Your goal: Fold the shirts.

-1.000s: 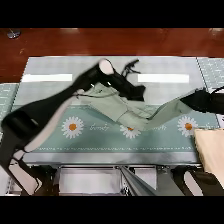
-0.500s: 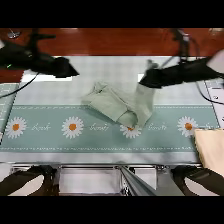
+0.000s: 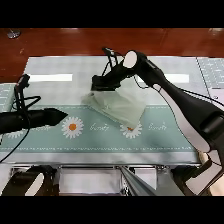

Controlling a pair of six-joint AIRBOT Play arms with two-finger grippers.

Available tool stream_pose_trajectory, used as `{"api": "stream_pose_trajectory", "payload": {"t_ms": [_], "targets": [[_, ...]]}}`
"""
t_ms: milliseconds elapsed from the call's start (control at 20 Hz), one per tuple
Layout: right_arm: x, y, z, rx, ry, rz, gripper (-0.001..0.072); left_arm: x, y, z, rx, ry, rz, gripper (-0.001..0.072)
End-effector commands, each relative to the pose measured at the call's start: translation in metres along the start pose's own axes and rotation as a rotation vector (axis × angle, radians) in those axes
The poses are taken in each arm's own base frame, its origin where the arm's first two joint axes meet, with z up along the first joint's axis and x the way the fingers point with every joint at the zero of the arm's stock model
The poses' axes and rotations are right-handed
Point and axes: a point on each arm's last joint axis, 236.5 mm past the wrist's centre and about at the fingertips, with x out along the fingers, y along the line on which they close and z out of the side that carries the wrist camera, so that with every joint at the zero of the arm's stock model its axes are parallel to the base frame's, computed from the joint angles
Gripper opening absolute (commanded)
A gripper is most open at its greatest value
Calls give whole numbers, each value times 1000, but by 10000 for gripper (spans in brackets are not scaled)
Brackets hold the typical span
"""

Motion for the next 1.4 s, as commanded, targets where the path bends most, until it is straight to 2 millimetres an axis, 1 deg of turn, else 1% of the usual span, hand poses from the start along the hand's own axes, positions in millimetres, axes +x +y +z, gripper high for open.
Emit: {"api": "stream_pose_trajectory", "payload": {"t_ms": [0, 50, 100, 150, 200, 250, 300, 350, 400, 450, 500, 550, 600, 650, 700, 750, 800, 850, 950, 1050, 1150, 1200, 1300, 1350], "targets": [[-14, 8, 19, 7, -4, 63, 627, 20, 22, -4, -71, -26, 27, 18], [-49, 5, 27, -1, -9, 63, 627, 24, 26, -4, -82, -20, 32, 19], [-87, -2, 31, -5, -8, 56, 627, 28, 28, -4, -90, -9, 35, 19], [-134, -13, 30, -17, -12, 30, 627, 30, 31, -5, -96, -2, 39, 19], [-181, -34, 26, -38, -32, -42, 626, 32, 32, -6, -100, 5, 40, 19], [-224, -64, 24, -29, -86, -180, 626, 34, 34, -5, -105, 8, 43, 19], [-272, -101, 20, 7, -167, -363, 626, 35, 35, -5, -106, 6, 44, 19], [-312, -133, 8, 87, -248, -515, 626, 35, 35, -3, -106, -1, 46, 19], [-340, -159, -11, 173, -332, -620, 626, 35, 35, -2, -106, -7, 47, 19], [-347, -177, -32, 234, -401, -657, 626, 35, 36, -1, -106, -9, 48, 19], [-336, -196, -60, 306, -459, -655, 626, 35, 36, -1, -106, -9, 48, 19], [-313, -214, -93, 407, -498, -629, 626, 35, 36, -1, -106, -9, 48, 19], [-274, -228, -129, 547, -525, -552, 626, 35, 36, -1, -106, -9, 48, 19], [-232, -229, -157, 680, -538, -426, 625, 35, 36, -1, -107, -9, 48, 19], [-189, -218, -176, 793, -529, -253, 624, 35, 36, -1, -107, -9, 48, 19], [-159, -206, -188, 846, -510, -123, 623, 35, 36, -1, -107, -10, 48, 19], [-138, -196, -196, 850, -478, -43, 622, 35, 36, -1, -107, -11, 48, 19], [-124, -191, -202, 825, -432, -23, 621, 35, 35, -1, -108, -11, 46, 19], [-102, -191, -209, 824, -331, -36, 618, 35, 35, 0, -108, -15, 46, 20], [-83, -197, -203, 817, -256, -56, 618, 35, 35, 0, -108, -16, 47, 20], [-62, -196, -194, 804, -158, -51, 617, 35, 35, 0, -108, -17, 47, 20], [-52, -193, -188, 795, -111, -37, 617, 35, 36, 3, -108, -26, 49, 20], [-37, -184, -166, 762, -75, -7, 613, 34, 39, 12, -108, -68, 59, 19], [-31, -180, -152, 738, -74, 1, 545, 34, 39, 17, -112, -86, 58, 20]]}}
